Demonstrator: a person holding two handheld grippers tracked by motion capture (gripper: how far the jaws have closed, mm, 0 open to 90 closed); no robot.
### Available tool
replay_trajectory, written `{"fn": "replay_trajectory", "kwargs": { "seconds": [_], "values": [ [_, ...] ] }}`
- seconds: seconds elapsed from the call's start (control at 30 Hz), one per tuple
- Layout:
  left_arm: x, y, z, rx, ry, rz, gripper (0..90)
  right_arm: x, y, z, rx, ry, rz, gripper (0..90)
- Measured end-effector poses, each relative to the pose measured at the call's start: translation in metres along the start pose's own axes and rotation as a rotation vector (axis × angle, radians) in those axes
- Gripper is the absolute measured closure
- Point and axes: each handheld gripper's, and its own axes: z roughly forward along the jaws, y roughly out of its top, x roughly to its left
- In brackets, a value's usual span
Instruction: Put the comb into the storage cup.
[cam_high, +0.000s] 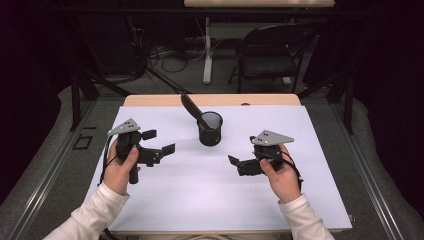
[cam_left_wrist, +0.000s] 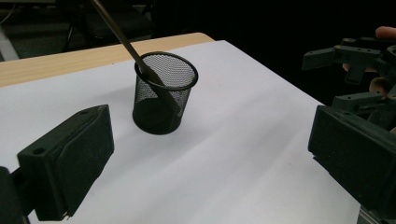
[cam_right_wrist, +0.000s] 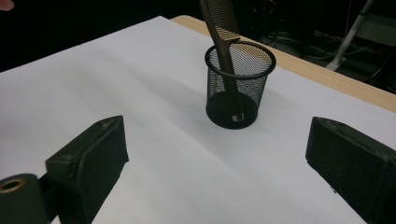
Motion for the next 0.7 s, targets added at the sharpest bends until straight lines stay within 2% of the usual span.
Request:
{"fn": "replay_trajectory", "kwargs": {
  "seconds": [0.1, 0.3, 0.57, 0.7],
  "values": [
    [0.0, -0.003, -0.003, -0.001, 0.001, 0.012, 0.9, 0.0, -0.003, -0.003, 0.0, -0.01, 0.003, 1.9],
    [0.0, -0.009, -0.009, -0.024, -0.016, -0.002, 0.9, 0.001, -0.009, -0.008, 0.003, -0.019, -0.007, 0.0],
    [0.002, -0.019, -0.015, -0.047, -0.002, -0.006, 0.9, -0.001, -0.02, -0.013, -0.011, -0.029, 0.001, 0.0],
    [0.005, -0.025, -0.017, -0.044, 0.016, 0.015, 1.1, -0.004, -0.026, -0.017, -0.022, -0.044, 0.01, 0.0]
  ]
}}
